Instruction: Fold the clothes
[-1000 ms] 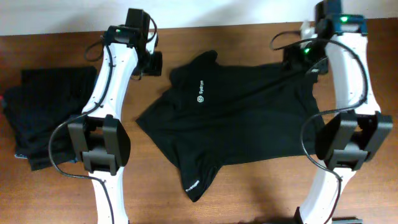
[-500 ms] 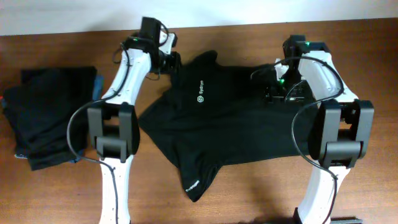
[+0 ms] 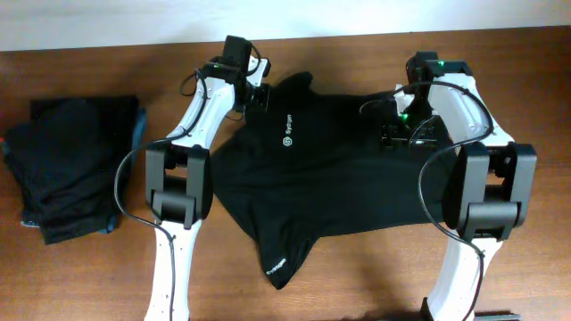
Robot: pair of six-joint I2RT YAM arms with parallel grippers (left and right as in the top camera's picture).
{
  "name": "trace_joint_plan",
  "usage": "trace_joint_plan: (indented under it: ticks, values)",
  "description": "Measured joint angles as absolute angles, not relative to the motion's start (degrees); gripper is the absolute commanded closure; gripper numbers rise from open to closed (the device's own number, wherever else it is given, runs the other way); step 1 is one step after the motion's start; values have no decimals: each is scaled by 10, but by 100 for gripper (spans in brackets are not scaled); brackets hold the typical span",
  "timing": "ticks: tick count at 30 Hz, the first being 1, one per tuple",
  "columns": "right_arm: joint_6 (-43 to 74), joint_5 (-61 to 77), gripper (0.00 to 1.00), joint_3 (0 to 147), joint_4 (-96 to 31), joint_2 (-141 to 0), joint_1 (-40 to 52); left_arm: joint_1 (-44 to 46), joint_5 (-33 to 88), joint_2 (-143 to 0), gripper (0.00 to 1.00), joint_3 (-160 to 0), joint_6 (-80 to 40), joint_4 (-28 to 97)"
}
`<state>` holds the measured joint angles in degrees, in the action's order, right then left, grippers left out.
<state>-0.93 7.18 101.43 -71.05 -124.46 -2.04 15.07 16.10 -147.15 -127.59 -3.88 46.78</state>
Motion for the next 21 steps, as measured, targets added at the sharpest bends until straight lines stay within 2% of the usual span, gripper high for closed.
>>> trace_joint_plan:
  ticks: [9,21]
  values:
    - [-9,71,29,1016,-706,-1311,-20,150,121,-1481,52,-1278,-39,402]
    - [-12,69,29,974,-670,-1291,-20,147,34,-1491,51,-1278,-39,346]
